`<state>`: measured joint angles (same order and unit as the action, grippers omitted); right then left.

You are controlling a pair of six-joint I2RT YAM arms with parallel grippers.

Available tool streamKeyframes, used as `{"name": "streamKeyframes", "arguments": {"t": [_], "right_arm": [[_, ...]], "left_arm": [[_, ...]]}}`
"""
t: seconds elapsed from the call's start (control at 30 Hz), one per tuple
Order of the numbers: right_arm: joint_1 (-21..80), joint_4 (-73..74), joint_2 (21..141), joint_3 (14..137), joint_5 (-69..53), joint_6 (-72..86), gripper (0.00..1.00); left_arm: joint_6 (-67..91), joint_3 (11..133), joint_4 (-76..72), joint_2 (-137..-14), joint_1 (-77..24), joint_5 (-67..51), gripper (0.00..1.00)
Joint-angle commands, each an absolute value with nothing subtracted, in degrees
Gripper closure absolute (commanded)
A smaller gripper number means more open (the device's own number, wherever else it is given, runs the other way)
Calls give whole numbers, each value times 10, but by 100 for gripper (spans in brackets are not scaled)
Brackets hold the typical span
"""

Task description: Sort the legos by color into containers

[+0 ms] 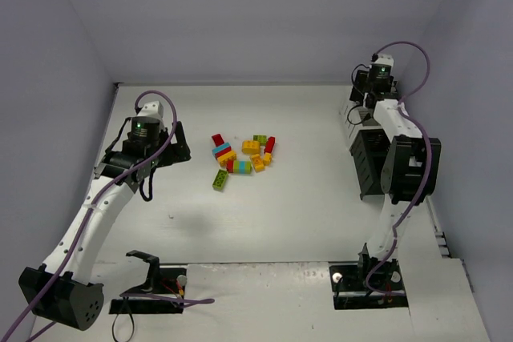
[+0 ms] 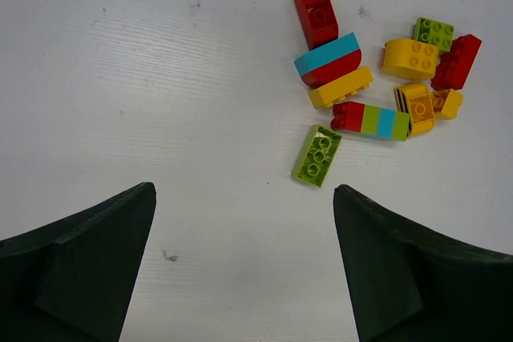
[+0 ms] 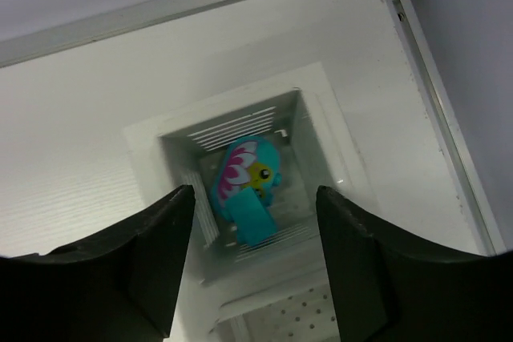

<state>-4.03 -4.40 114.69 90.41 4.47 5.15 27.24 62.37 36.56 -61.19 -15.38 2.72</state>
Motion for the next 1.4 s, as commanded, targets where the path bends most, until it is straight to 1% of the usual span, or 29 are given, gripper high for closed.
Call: {"name": "streamKeyframes", "arguments": {"t": [0.0, 0.2, 0.33, 0.4, 0.47, 0.63, 0.87, 1.13, 1.23, 1.3, 1.33, 1.37], "right_arm": [[-5, -56, 1068, 918, 67, 63, 41], [104, -20, 1020, 900, 162, 127, 43], [172, -3, 1016, 869, 165, 220, 48], [198, 23, 1026, 856, 167, 274, 48], [213, 34, 1034, 851, 164, 321, 48], [250, 58, 1081, 849, 147, 381, 48], [293, 61, 1148, 867, 118, 410, 48], [313, 62, 1199, 871, 114, 429, 51], [312, 62, 1210, 872, 121, 425, 55], [312, 62, 1214, 874, 126, 418, 60], [312, 62, 1216, 875, 128, 411, 67], [312, 62, 1214, 875, 132, 405, 71]], "left_arm": [[263, 654, 337, -608, -156, 22, 15], [266, 659, 354, -603, -156, 23, 15], [271, 655, 362, -595, -156, 19, 15], [277, 650, 369, -585, -155, 16, 15], [280, 647, 376, -577, -156, 14, 15], [287, 631, 397, -542, -156, 12, 15], [287, 612, 426, -501, -156, 17, 15], [280, 605, 457, -474, -156, 28, 15], [279, 604, 461, -469, -155, 32, 15], [277, 604, 462, -468, -156, 32, 15], [277, 603, 462, -468, -156, 32, 15], [276, 603, 462, -468, -156, 33, 15]]}}
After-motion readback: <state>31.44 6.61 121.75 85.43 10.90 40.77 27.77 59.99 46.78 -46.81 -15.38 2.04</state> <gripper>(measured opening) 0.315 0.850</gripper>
